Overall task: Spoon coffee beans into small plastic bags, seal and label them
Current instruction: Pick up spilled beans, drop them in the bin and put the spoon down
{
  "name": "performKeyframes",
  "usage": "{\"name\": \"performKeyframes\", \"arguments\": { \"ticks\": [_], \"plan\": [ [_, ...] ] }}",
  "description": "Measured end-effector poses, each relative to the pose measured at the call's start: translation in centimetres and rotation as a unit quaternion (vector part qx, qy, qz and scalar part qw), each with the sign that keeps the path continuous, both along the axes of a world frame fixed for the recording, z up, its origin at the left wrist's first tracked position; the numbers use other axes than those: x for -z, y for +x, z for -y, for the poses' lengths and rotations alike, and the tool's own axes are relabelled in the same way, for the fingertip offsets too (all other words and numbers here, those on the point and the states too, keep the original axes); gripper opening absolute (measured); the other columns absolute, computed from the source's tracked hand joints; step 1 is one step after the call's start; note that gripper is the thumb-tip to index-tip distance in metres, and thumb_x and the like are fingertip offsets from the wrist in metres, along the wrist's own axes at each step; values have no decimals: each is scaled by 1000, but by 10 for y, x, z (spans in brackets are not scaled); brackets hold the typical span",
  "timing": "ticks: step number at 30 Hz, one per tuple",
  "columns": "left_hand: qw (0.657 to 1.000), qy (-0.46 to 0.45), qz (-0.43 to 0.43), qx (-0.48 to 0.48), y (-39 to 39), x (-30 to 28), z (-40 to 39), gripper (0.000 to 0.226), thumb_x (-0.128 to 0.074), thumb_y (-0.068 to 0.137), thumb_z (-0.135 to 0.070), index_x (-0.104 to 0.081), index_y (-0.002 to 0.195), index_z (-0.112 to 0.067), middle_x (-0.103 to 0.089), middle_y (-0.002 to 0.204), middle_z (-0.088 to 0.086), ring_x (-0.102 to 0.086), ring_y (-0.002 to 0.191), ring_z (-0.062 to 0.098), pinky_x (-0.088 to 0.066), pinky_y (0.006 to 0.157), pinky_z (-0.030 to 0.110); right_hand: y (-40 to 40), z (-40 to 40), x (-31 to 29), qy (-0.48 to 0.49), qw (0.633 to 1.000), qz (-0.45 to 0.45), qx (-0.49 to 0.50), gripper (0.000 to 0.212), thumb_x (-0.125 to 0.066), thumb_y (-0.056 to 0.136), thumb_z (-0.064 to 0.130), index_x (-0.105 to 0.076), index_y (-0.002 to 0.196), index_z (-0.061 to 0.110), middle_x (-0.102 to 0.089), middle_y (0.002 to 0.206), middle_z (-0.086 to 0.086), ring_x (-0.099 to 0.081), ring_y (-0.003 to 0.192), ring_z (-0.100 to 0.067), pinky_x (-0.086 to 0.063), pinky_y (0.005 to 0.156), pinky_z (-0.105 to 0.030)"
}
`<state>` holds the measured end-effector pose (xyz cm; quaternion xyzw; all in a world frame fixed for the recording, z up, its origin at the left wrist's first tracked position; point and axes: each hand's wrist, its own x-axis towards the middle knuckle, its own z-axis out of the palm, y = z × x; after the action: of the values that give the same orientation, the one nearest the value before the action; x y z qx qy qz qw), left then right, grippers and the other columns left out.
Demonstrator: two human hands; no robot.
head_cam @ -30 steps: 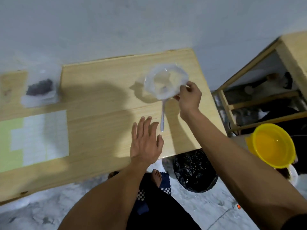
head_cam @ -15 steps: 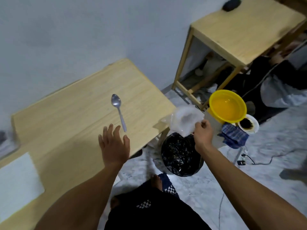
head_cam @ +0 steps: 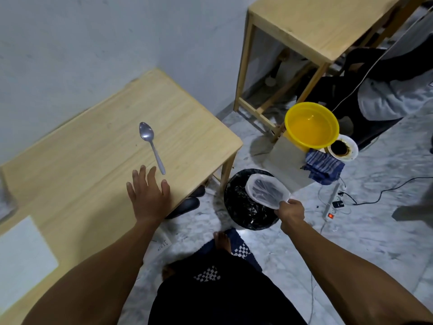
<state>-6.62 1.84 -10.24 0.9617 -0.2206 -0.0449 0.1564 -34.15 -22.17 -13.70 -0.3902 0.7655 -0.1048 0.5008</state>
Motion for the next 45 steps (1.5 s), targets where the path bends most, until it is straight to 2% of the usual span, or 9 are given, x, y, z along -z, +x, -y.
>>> {"name": "performKeyframes", "arguments": {
  "ticks": [3,6,10,16,25,28,31,35,45],
  "plan": [
    [1000,5,4,6,0,-1,0,47,-47,96,-28,-43,140,-12,-35,154,13,-20,146,34,-16,117,56,1,-3,0,23,1000,6,-20,19,-56,93,12,-50,109,18,-51,96,-15,-55,68,-31,-51,63,-40],
    [1000,9,5,7,-1,-2,0,47,-48,97,-28,-43,141,-13,-34,154,13,-20,147,34,-16,117,56,12,-7,-3,19,998,9,-59,33,-55,95,13,-51,128,10,-59,112,-18,-61,99,-38,-54,90,-47],
    [1000,8,-3,9,-2,-2,1,48,-47,97,-28,-41,143,-14,-31,156,12,-18,148,33,-14,118,55,43,-13,-28,-80,983,-3,-168,24,-52,96,13,-61,118,9,-65,106,-12,-58,88,-27,-42,76,-31],
    [999,4,-21,24,3,-4,-6,52,-45,95,-35,-44,143,-14,-33,156,12,-22,147,33,-18,118,55,123,-36,-71,-245,899,72,-354,19,-50,100,22,-64,103,11,-63,88,-6,-57,76,-22,-43,69,-33],
    [997,-8,-59,-39,20,-14,-45,53,-46,94,-34,-40,146,-24,-28,160,0,-16,151,24,-13,120,48,240,-71,-95,-245,774,94,-576,25,-54,97,25,-66,111,9,-68,103,-6,-62,92,-19,-45,75,-26],
    [992,0,-77,-102,30,-17,-70,56,-41,95,-38,-35,149,-24,-22,162,0,-12,152,23,-9,121,48,271,-84,-99,-252,751,89,-604,29,-51,96,19,-67,99,-5,-70,93,-18,-65,84,-29,-53,68,-39],
    [988,10,-82,-131,41,-22,-94,59,-34,94,-42,-32,151,-24,-18,163,1,-8,152,24,-7,121,49,297,-94,-102,-247,741,57,-622,31,-53,95,22,-67,93,-6,-68,85,-19,-65,77,-33,-53,65,-45],
    [981,16,-103,-164,59,-25,-116,57,-40,101,-36,-24,153,-24,-8,165,3,3,152,24,-2,122,50,323,-102,-92,-256,732,-20,-631,33,-53,90,39,-65,78,11,-65,80,-8,-63,68,-25,-43,53,-28],
    [979,17,-49,-199,83,-12,-124,58,-34,99,-39,-24,153,-19,-14,164,9,-4,152,28,-3,122,53,351,-105,-87,-162,778,-15,-606,16,-55,84,14,-71,85,17,-69,87,-1,-63,83,-24,-51,68,-32]
  ]
}}
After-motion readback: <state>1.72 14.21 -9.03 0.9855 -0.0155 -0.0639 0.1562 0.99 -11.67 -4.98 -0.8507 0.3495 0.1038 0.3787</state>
